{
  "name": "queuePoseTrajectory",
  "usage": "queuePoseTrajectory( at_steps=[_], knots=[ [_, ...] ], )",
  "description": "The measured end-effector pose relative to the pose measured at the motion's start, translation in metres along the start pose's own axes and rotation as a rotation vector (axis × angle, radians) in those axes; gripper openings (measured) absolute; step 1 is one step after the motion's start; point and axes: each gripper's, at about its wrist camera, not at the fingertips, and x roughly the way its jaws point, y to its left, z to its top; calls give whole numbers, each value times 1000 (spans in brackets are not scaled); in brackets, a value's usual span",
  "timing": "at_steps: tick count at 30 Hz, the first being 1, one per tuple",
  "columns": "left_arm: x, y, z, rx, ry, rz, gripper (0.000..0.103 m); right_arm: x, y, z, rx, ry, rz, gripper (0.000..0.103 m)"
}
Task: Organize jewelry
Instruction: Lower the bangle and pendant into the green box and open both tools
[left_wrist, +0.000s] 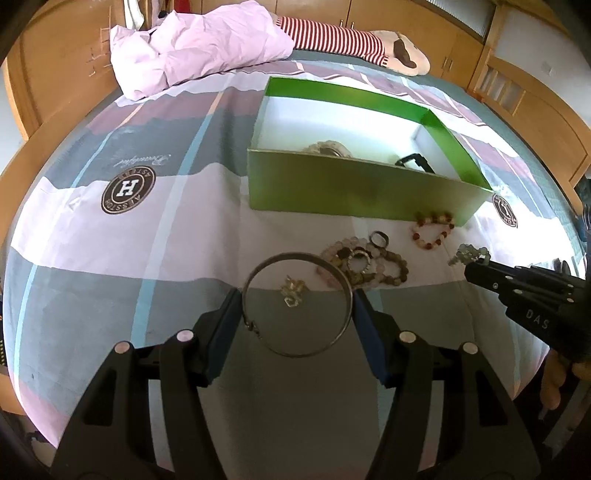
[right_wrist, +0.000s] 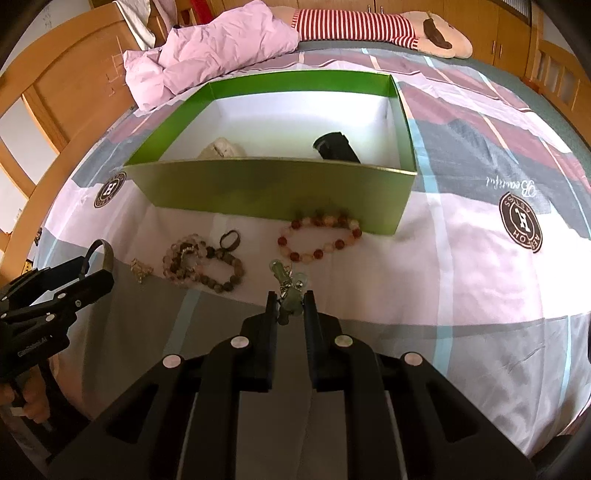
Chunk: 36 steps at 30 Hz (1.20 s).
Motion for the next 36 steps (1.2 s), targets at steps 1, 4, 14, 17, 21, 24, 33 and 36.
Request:
queuePoseTrajectory(
  at_steps=[1, 4, 14, 17, 21, 24, 33, 36],
  knots=[
    [0, -1, -1, 2, 0, -3, 61, -1, 0, 0, -3, -3, -4, 14],
    [-3, -4, -1, 10, -4, 1, 61, -6, 2, -1, -8, -13, -16, 14],
    [-47, -14, 14, 10, -99, 0, 61, -69, 10, 8, -13, -157, -40, 14],
    [-72, -16, 33, 9, -157, -8, 61, -104, 11, 30, -11, -250, -43, 14],
    [-91, -24, 72, 35, -221, -15, 61, -131, 12, 72, -14, -342, -19, 14],
    [-93, -34, 108, 73, -268, 2, 61, -131, 13, 106, -26, -387, -30, 14],
    [12, -46, 175, 105, -135, 28, 61, -7, -9, 162, 56, -167, -48, 14],
    [53, -41, 176, 84, -60, 33, 61, 39, -15, 159, 80, -82, -65, 14]
  ],
)
